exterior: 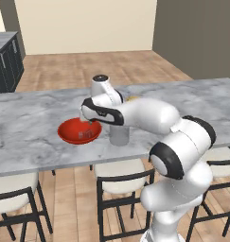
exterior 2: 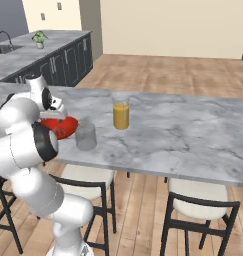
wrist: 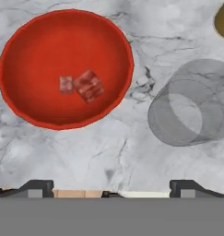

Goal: There are two ice cubes in the ice bowl. Place both ice cubes in the glass cup.

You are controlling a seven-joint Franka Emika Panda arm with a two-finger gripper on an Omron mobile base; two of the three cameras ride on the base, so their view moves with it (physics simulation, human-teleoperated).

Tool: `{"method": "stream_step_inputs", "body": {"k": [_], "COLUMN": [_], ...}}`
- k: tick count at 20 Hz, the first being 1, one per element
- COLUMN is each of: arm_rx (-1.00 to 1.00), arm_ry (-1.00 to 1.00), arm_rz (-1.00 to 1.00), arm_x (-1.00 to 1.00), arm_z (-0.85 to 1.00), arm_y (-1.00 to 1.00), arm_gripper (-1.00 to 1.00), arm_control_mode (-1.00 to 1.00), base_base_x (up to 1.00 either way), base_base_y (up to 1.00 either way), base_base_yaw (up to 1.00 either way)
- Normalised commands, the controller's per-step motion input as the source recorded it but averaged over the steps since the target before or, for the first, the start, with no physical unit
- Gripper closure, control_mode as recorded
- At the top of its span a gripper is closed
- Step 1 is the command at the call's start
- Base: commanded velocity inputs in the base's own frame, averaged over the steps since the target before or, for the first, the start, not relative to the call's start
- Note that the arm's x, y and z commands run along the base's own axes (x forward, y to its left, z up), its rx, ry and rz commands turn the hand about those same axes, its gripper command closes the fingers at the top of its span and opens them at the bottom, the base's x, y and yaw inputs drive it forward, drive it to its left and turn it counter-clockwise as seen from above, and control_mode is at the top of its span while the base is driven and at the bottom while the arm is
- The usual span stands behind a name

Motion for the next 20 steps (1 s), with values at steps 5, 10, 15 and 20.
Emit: {"method": "stream_step_inputs", "body": {"k": [5,10,15,20], "arm_rx": [-0.06,-0.11,-0.07,-0.05], "arm_ry": [0.1,0.08,0.05,0.0], "arm_rz": [0.2,0.19,0.13,0.05], "arm_x": [0.19,0.25,0.36,0.56], "arm_z": [-0.4,-0.36,-0.48,-0.34], "arm_y": [0.16,0.2,0.1,0.07], "arm_gripper": [-1.0,-1.0,-1.0,-1.0], "arm_control_mode": [-1.0,-1.0,-1.0,-1.0], "base_base_x": [0.0,0.0,0.0,0.0], "base_base_y": [0.0,0.0,0.0,0.0], "base_base_yaw": [0.0,0.0,0.0,0.0]}}
